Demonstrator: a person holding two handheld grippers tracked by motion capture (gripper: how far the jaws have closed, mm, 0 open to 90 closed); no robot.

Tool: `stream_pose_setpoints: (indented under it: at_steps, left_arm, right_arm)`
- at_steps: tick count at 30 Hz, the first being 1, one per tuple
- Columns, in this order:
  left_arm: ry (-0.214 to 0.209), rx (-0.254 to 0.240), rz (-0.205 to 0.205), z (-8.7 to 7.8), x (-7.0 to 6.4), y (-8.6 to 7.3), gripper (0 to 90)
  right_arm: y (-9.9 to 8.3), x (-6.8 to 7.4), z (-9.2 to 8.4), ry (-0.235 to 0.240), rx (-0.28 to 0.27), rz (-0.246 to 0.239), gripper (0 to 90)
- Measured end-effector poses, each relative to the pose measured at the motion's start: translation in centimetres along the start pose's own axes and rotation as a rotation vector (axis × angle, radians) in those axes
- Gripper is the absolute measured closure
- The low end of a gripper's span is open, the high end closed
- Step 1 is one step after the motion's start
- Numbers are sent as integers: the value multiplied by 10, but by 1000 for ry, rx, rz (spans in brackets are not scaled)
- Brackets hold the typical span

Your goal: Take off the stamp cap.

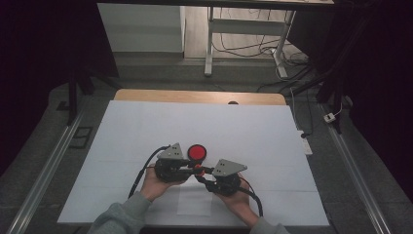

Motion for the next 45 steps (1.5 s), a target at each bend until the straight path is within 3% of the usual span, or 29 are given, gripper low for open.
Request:
stream_pose_setpoints:
  at_steps: [13,22,23,25,27,34,45]
  left_arm:
    - [-16,6,-16,0,0,-2,732]
    - [-30,1,-43,0,0,-2,732]
    - [22,-21,-43,-3,6,0,733]
    - [36,-42,-61,-8,13,3,733]
    - [14,-53,-91,-17,21,3,733]
    - [8,-43,-59,-18,17,1,732]
    - [4,-21,-55,-16,17,-2,730]
  right_arm:
    - [-2,2,0,5,3,-1,650]
    - [-2,2,1,7,-15,29,650]
    - [-3,2,1,-2,-9,37,651]
    - [-11,2,3,4,15,47,650]
    - [-13,2,4,7,12,51,650]
    - [-9,2,-1,1,4,39,650]
    - [-8,-3,-9,-14,-12,35,648]
Point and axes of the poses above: each handheld gripper's, and its own axes: z roughly forward along the jaws, y roughly out of its top, x roughly to its left, the point moved 10 cm from there along z, roughly forward along the jaws, and after that the axes turned 15 degrees about y, right-handed, at the moved point
